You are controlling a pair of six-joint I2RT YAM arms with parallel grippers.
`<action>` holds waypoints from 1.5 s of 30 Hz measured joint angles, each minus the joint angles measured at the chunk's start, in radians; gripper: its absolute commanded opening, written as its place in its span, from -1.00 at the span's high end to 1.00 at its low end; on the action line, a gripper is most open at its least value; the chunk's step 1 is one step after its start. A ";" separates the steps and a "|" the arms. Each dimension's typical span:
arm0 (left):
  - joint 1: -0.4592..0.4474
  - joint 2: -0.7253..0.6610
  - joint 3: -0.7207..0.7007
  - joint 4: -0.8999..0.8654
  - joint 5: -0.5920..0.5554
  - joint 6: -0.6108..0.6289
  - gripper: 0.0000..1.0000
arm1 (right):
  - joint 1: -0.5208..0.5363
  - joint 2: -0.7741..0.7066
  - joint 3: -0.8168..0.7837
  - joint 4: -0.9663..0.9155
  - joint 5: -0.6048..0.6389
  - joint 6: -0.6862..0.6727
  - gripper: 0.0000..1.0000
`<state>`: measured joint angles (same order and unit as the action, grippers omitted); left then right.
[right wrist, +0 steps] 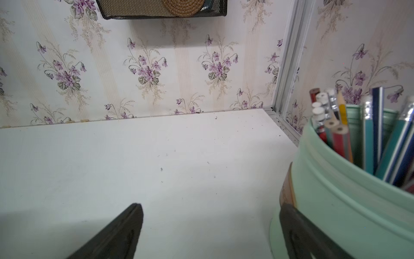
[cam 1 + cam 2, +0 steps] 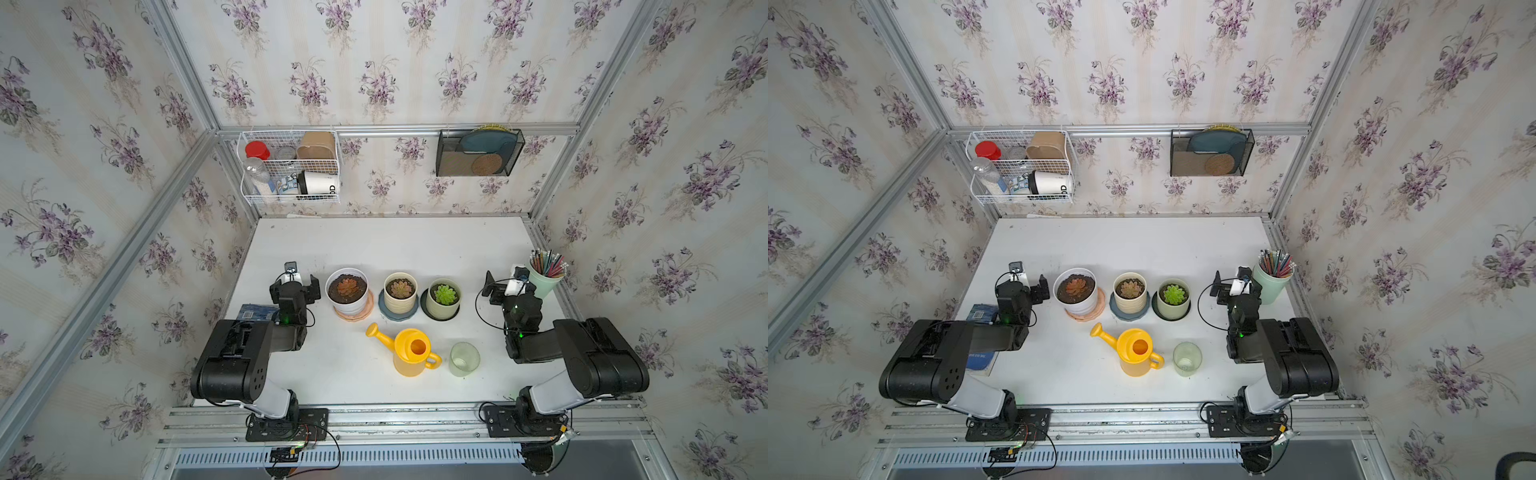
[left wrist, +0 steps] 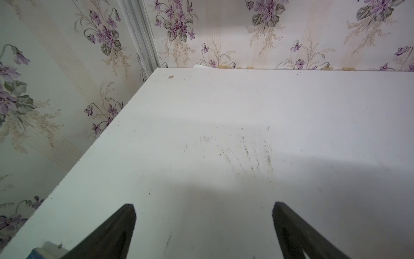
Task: Water the succulent around the soil edge
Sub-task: Adjust the watering can at the center of the board.
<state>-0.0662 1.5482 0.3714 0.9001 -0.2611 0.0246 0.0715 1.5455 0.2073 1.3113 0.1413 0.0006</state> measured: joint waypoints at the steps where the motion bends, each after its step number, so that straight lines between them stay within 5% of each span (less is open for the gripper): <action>1: 0.000 0.000 0.000 0.000 0.000 0.000 -0.98 | 0.000 0.000 0.000 0.000 0.000 0.000 -1.00; 28: -0.002 -0.007 0.000 -0.005 -0.002 0.000 -0.98 | -0.004 -0.029 0.000 -0.018 0.000 0.004 -1.00; 38: -0.005 -0.027 -0.017 0.013 -0.027 -0.001 -0.99 | -0.005 -0.221 0.146 -0.359 0.071 0.065 -1.00; 45: 0.027 -0.109 0.053 -0.126 0.003 -0.019 -0.98 | -0.004 -0.254 0.239 -0.567 0.089 0.131 -1.00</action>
<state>-0.0395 1.4387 0.4240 0.7746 -0.2584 0.0059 0.0673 1.2915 0.4465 0.7441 0.2302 0.1314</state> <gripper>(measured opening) 0.992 0.999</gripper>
